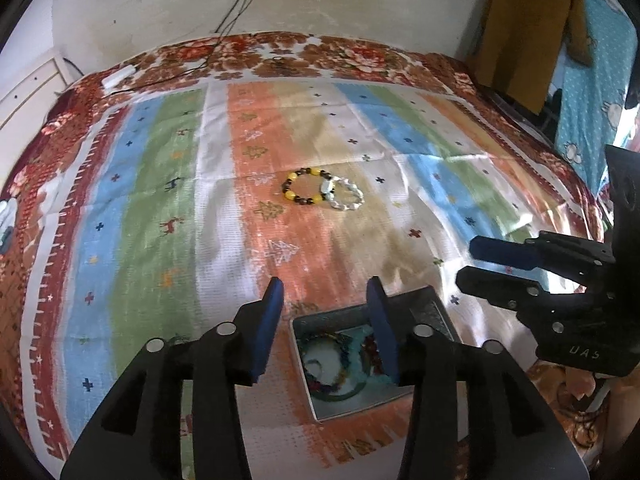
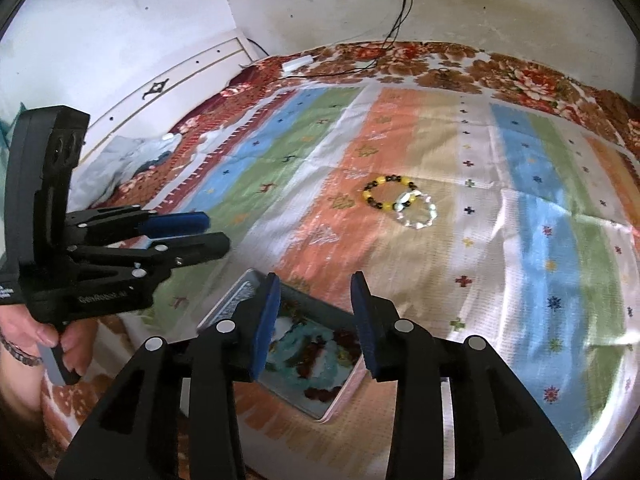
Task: Organize jewelry
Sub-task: 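Lower both bracelets into the tin and open both tools, then move both open tools toward the yellow-black and white bracelets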
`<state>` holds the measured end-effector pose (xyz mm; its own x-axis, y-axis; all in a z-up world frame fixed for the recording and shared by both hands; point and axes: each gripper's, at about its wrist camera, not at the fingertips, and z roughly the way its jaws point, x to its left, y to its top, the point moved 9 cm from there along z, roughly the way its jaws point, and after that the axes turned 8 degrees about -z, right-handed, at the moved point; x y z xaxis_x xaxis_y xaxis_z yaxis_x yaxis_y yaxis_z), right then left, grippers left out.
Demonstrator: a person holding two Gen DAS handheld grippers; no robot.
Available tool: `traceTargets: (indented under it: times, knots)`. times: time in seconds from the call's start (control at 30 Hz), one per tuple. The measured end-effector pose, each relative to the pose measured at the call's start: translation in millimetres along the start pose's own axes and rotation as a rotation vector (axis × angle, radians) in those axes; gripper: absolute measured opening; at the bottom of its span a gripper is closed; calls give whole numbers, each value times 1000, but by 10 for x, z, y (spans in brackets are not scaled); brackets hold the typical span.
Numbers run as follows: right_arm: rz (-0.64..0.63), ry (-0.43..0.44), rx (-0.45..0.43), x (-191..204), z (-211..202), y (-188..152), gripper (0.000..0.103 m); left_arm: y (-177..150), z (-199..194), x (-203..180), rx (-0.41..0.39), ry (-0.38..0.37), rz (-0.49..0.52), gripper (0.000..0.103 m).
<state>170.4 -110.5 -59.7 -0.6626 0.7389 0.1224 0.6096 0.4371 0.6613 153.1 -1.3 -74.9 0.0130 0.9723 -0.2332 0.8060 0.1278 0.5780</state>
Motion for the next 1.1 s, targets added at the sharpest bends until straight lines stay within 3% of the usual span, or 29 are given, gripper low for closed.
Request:
traceTargets:
  times: [0.37,0.77,1.1]
  knots:
    - [-23,-137,5,-231,122,60,50,129,128,157,-1,92,-13,62]
    - [39,-162,13,-487,258,196,61,357,228,199,-44,150,-3,81]
    - [91,-192,37,-707,429,263,69,530,376,184,-56,166,12,89]
